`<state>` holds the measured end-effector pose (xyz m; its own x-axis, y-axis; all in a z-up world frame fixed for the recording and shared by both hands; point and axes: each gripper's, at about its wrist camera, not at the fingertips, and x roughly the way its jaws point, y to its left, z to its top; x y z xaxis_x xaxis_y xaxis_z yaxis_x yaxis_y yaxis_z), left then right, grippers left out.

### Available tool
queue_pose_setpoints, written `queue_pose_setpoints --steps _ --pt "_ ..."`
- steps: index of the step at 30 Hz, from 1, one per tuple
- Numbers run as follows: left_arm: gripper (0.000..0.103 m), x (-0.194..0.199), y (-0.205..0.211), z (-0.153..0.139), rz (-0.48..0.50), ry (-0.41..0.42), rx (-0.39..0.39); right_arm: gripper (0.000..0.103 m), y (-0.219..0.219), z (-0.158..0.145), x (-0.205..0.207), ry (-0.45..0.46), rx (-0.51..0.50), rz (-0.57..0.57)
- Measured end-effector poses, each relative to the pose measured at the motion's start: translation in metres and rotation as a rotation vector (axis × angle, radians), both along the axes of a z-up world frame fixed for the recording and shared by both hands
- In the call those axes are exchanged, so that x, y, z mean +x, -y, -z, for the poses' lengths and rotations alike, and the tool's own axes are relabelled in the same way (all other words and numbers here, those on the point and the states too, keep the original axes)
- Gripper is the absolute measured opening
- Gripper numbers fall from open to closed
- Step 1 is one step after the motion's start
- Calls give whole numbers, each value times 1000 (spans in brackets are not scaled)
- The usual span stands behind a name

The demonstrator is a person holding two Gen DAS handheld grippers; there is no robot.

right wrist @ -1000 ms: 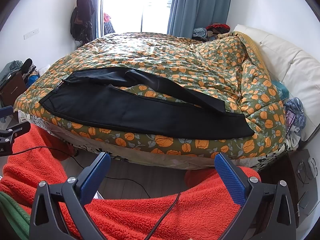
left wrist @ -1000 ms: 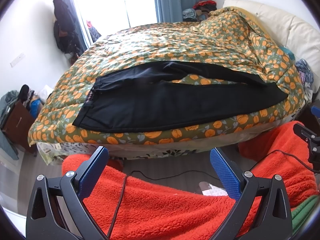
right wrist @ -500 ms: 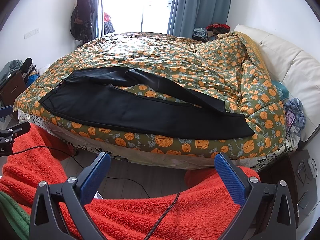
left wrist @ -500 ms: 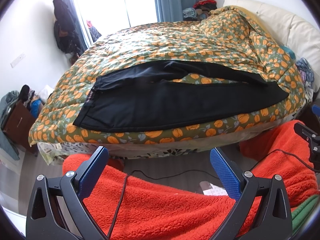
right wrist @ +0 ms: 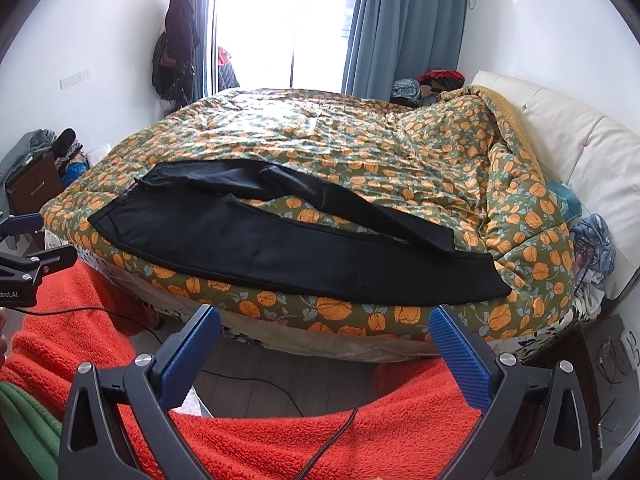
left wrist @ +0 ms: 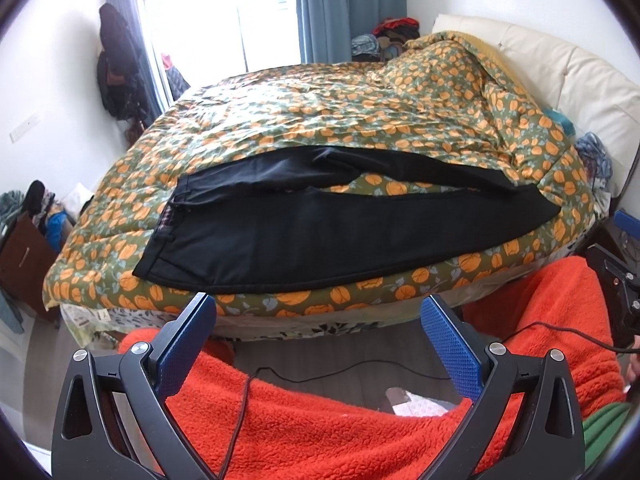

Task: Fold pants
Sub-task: 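Move the right gripper to the black pants leg edge and close on it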

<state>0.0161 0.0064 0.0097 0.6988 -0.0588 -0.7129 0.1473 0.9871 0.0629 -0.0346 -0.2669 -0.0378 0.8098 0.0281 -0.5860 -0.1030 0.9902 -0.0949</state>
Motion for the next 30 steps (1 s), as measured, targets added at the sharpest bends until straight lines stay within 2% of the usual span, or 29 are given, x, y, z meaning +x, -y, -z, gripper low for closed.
queue_pose_setpoints --steps 3,6,9,12,16,20,26,30 --pt "102 16 7 -12 47 18 -24 103 6 -12 -4 78 64 -43" --pt "102 30 16 -26 85 49 -59 103 5 -22 -1 130 70 -70" --pt "102 42 27 -31 109 78 -72 103 2 -27 10 154 80 -86" --pt "102 53 34 -22 100 68 -76 103 2 -27 23 148 122 -104" --pt "102 66 44 9 116 -19 -67 103 -1 -14 42 89 140 -144" --pt "102 75 46 32 114 -95 -76 103 -2 9 61 -9 165 -178" --pt "102 101 46 32 111 -66 -66 103 12 39 93 -165 258 -182" --pt "102 121 47 26 100 -48 -88 103 26 49 112 -188 246 -177"
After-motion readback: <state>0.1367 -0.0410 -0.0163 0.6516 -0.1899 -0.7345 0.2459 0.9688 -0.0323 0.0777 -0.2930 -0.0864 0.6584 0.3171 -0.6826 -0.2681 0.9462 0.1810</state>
